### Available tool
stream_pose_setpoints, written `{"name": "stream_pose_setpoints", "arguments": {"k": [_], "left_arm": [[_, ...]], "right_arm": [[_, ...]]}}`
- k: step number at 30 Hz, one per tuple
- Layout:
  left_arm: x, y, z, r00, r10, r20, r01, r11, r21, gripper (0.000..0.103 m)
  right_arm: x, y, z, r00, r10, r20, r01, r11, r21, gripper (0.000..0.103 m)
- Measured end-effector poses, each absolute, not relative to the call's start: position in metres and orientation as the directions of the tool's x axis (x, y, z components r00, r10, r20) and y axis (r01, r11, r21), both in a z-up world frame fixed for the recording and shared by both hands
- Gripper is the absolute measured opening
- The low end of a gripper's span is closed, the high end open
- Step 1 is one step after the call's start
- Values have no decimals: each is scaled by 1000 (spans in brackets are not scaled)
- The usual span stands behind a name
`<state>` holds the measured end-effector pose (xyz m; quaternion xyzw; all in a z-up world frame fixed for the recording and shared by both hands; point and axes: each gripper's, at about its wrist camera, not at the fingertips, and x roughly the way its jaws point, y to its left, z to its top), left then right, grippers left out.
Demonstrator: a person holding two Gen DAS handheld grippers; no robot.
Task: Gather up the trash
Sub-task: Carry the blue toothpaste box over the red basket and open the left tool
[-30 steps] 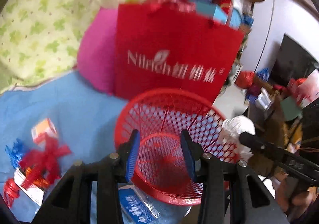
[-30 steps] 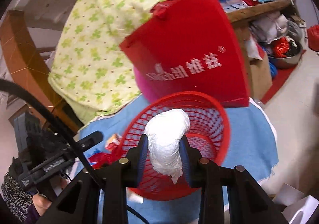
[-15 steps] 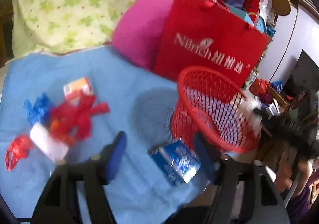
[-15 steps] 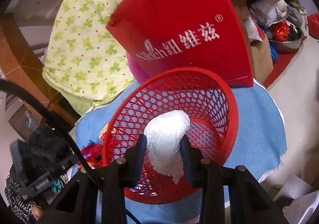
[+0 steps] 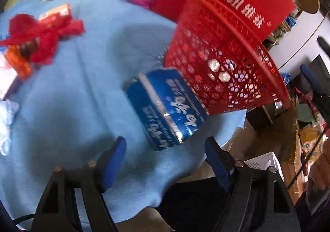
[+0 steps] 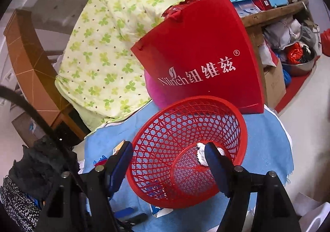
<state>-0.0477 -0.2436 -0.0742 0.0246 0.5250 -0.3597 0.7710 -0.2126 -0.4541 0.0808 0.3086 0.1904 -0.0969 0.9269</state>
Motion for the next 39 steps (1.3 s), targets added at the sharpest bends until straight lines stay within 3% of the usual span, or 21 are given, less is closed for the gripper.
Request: {"name": "stream_pose_setpoints", "arguments": {"k": [6, 13, 27, 38, 39], "left_arm": [[-52, -273, -92, 228, -474, -850, 525, 796, -303, 79], [-52, -277, -98, 397, -440, -805, 469, 852, -234, 79], [-27, -178, -85, 442, -360, -822, 336, 916, -221, 79], [-11, -228, -78, 441, -407, -800, 541, 832, -125, 79], [-9, -230, -76, 438, -417, -797, 557, 821, -123, 71]], "right_arm": [[-211, -458, 73, 902, -59, -428, 303, 792, 530, 76], [-203, -459, 59, 896, -24, -444, 289, 791, 539, 76], [-188, -432, 56, 895, 16, -446, 234, 835, 498, 76], [-189, -418, 65, 895, 12, -446, 220, 859, 463, 76], [-190, -418, 65, 895, 11, -447, 220, 859, 462, 76]]}}
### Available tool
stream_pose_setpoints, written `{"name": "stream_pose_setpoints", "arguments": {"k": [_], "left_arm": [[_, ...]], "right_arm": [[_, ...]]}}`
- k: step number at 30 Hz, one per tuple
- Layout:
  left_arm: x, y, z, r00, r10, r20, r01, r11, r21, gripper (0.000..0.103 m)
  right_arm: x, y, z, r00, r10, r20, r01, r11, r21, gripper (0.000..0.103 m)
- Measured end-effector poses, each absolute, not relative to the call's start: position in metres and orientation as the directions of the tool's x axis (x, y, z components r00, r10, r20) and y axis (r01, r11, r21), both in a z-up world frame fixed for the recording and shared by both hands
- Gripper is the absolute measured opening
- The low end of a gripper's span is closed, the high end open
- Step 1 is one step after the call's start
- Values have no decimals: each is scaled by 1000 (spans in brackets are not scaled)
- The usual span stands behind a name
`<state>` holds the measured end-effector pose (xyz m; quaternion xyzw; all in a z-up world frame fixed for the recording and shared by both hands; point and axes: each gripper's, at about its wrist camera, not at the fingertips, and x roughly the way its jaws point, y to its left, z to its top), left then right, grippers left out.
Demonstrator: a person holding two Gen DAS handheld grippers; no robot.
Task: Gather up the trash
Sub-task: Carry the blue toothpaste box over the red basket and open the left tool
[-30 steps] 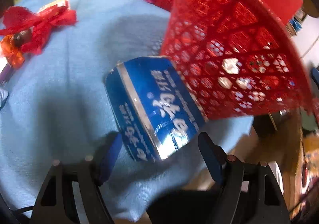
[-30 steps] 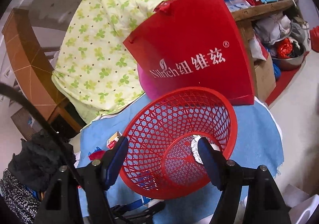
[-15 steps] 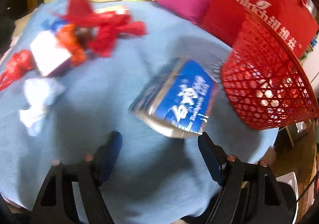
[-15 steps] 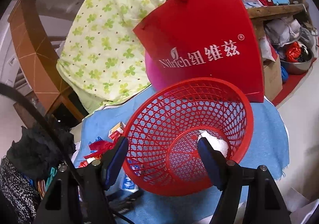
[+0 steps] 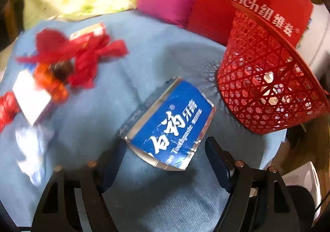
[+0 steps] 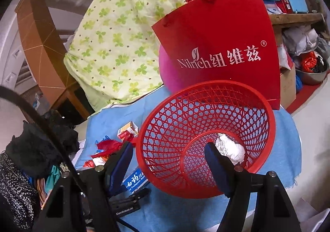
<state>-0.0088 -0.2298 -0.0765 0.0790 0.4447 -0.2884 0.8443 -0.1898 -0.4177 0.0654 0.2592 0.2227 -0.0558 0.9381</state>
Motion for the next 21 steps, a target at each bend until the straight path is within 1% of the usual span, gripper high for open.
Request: {"name": "stream_pose_setpoints", "arguments": {"k": [1, 2, 3, 4, 7, 8, 12, 15, 17, 18, 20, 21], "left_arm": [[-6, -231, -76, 428, -425, -798, 573, 810, -124, 51], [-2, -233, -76, 403, -429, -808, 591, 797, -128, 39], [1, -234, -77, 388, -428, -816, 597, 791, -131, 24], [2, -230, -75, 380, -430, -819, 601, 788, -135, 15], [3, -224, -71, 377, -454, -807, 611, 777, -152, 11], [2, -221, -67, 378, -473, -796, 617, 770, -165, 9], [-10, -207, -51, 400, -479, -782, 615, 773, -159, 6], [-18, -201, -23, 433, -523, -734, 623, 763, -176, 6], [-23, -196, 4, 459, -558, -691, 635, 750, -184, 6], [-25, -198, 14, 473, -568, -674, 644, 745, -176, 6], [-30, -201, 29, 516, -560, -648, 665, 739, -110, 6], [-28, -206, 29, 523, -548, -653, 669, 739, -84, 6]], "right_arm": [[-190, -417, 65, 894, 8, -448, 222, 861, 459, 76], [-190, -417, 64, 892, 4, -452, 226, 862, 453, 76], [-190, -417, 64, 890, 0, -455, 230, 864, 449, 76], [-190, -417, 63, 889, -5, -457, 234, 864, 446, 76], [-192, -418, 62, 892, -14, -452, 241, 860, 449, 73], [-194, -418, 63, 896, -19, -444, 240, 861, 449, 70], [-201, -416, 70, 905, -45, -422, 241, 873, 424, 70], [-208, -417, 75, 913, -58, -404, 243, 872, 426, 70], [-215, -419, 79, 918, -70, -391, 246, 873, 422, 70], [-219, -420, 81, 920, -79, -384, 250, 874, 418, 70], [-226, -424, 85, 926, -92, -367, 254, 871, 421, 70], [-229, -427, 86, 927, -96, -363, 256, 868, 425, 70]]}}
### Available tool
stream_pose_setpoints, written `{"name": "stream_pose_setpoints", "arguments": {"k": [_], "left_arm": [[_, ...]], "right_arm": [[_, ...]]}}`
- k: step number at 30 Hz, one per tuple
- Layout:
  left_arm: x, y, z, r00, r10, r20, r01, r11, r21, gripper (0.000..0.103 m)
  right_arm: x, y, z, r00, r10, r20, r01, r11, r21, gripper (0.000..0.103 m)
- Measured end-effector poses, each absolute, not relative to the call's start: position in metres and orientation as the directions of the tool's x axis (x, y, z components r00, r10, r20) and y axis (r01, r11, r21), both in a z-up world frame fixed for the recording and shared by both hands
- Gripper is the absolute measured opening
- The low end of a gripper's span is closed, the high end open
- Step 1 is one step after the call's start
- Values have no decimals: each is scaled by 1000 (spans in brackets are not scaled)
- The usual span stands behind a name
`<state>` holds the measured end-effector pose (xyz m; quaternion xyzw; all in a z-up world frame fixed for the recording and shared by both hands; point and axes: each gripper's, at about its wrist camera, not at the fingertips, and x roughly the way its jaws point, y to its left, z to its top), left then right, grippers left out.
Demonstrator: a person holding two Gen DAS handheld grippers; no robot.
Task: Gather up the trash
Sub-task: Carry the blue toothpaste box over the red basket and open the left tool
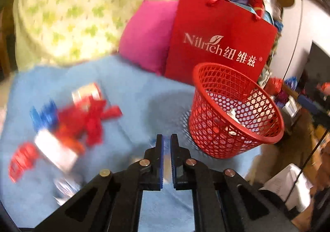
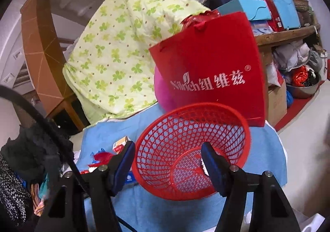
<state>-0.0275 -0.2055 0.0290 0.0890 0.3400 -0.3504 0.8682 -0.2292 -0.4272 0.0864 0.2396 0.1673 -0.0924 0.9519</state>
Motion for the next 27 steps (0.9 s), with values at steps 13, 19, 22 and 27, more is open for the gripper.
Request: {"name": "stream_pose_setpoints", "arguments": {"k": [13, 19, 22, 27], "left_arm": [[-33, -199, -44, 376, -526, -763, 551, 789, -273, 77], [-45, -238, -54, 410, -410, -815, 572, 812, -121, 80], [-31, -248, -73, 401, -334, -853, 529, 845, -82, 73], [-27, -226, -55, 432, -425, -795, 529, 834, -158, 61]], "right_arm": [[-250, -445, 85, 920, -121, -373, 291, 848, 443, 70], [-237, -433, 80, 922, -79, -380, 262, 850, 457, 70], [-232, -423, 78, 918, -60, -392, 250, 856, 453, 70], [-235, -414, 79, 915, -62, -398, 244, 872, 424, 70]]}}
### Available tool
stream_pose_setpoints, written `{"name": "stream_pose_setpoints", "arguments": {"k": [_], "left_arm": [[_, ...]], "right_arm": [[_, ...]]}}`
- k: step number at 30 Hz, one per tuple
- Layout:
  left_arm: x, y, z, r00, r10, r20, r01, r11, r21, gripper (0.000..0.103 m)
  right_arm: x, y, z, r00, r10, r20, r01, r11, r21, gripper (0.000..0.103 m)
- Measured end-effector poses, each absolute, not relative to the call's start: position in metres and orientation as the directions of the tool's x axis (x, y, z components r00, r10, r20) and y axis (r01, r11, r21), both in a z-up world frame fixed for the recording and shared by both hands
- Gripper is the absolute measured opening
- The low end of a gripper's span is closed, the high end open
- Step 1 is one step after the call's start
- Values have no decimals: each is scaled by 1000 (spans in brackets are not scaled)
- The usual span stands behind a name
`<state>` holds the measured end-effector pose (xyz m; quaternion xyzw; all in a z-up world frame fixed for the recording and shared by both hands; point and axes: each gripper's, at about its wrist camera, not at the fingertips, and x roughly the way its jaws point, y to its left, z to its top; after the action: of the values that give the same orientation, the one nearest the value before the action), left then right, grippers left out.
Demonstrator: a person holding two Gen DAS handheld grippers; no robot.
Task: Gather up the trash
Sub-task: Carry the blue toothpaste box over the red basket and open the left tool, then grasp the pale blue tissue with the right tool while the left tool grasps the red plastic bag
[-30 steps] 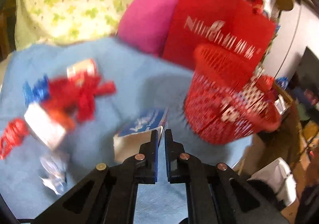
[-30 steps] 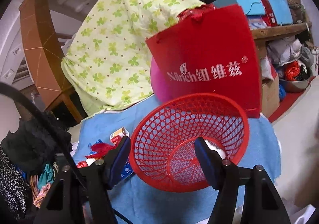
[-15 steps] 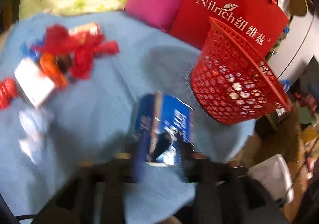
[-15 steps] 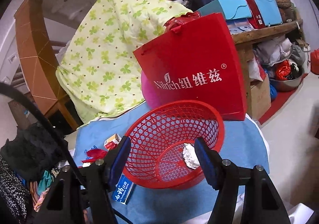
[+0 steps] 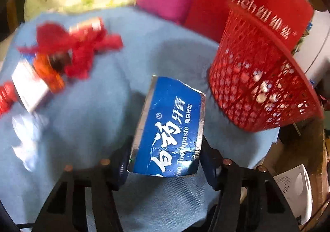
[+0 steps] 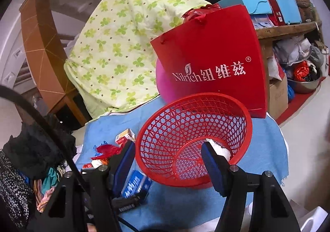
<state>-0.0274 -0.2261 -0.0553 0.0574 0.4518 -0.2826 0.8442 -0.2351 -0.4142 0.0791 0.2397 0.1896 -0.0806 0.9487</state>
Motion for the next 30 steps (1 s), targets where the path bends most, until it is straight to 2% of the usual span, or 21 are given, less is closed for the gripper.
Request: {"name": "stream_pose_setpoints", "arguments": {"k": [2, 5, 7, 12, 14, 17, 20, 22, 26, 30], "left_arm": [[-33, -221, -33, 467, -463, -754, 547, 821, -165, 61], [-46, -217, 26, 528, -556, -642, 598, 780, -183, 61], [-51, -227, 62, 514, -624, -589, 653, 730, -203, 63], [-55, -284, 114, 418, -719, -555, 761, 611, -219, 68], [-53, -309, 119, 371, -732, -572, 776, 582, -241, 74], [-46, -320, 117, 381, -689, -616, 752, 619, -227, 75], [-45, -288, 111, 371, -697, -613, 730, 628, -272, 76], [-47, -258, 102, 409, -664, -625, 706, 665, -244, 76], [-50, -171, 81, 537, -529, -657, 599, 788, -145, 76], [-40, -61, 58, 646, -309, -698, 389, 920, -47, 76]], "right_arm": [[-238, -413, 80, 916, -79, -394, 252, 877, 409, 70], [-241, -417, 81, 920, -86, -382, 253, 875, 413, 70], [-244, -422, 85, 923, -102, -371, 263, 871, 414, 70], [-262, -442, 93, 930, -161, -331, 306, 839, 451, 70], [-271, -449, 97, 929, -192, -317, 327, 826, 459, 70], [-281, -459, 103, 922, -235, -309, 361, 810, 462, 70], [-285, -464, 107, 918, -241, -315, 371, 803, 467, 70], [-282, -462, 110, 921, -230, -315, 361, 810, 462, 70], [-264, -439, 118, 942, -154, -299, 280, 851, 444, 70], [-226, -392, 118, 951, 13, -309, 125, 899, 420, 70]]}}
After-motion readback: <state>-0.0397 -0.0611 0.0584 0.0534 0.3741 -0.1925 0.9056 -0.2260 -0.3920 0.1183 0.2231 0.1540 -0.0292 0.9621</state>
